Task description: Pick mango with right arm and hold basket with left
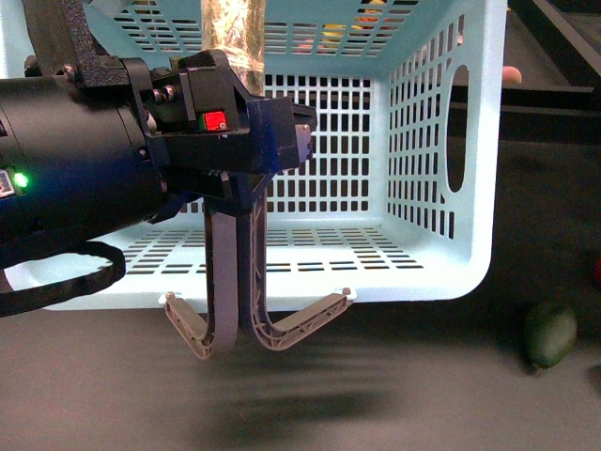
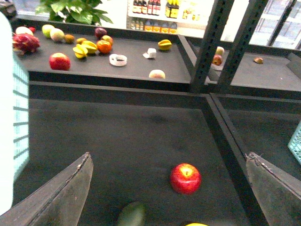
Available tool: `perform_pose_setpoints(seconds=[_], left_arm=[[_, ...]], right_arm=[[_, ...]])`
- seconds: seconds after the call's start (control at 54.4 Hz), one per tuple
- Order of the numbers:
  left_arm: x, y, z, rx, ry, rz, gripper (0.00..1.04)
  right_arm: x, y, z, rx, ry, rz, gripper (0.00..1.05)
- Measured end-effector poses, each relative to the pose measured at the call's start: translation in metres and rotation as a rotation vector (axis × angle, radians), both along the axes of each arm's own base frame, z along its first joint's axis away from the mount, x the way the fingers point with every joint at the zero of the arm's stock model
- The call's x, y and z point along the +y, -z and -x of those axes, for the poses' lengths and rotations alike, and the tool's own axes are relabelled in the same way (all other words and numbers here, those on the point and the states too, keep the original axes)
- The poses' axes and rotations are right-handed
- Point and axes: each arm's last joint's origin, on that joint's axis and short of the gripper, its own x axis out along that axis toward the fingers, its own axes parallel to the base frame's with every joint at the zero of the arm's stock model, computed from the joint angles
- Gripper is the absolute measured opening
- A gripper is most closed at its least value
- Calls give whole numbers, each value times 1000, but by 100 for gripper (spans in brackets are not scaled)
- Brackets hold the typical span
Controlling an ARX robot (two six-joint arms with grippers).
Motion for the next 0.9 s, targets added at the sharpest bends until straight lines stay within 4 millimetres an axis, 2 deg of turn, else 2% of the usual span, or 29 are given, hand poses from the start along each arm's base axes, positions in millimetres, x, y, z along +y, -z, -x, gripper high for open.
perform_pose_setpoints(seconds=[0.11, 0.349, 0.716, 0.9], left_arm=[[0, 0, 0, 1, 0, 1, 9], [0, 0, 0, 0, 0, 0, 9], [0, 0, 0, -1, 0, -1, 9], [0, 0, 0, -1, 0, -1, 9]], right_arm=[[-19, 6, -19, 75, 16, 28, 97], [-69, 52, -56, 329, 7, 105, 97], [-127, 125, -79, 687, -154, 229, 97], [-139, 150, -87, 772, -291, 399, 97]])
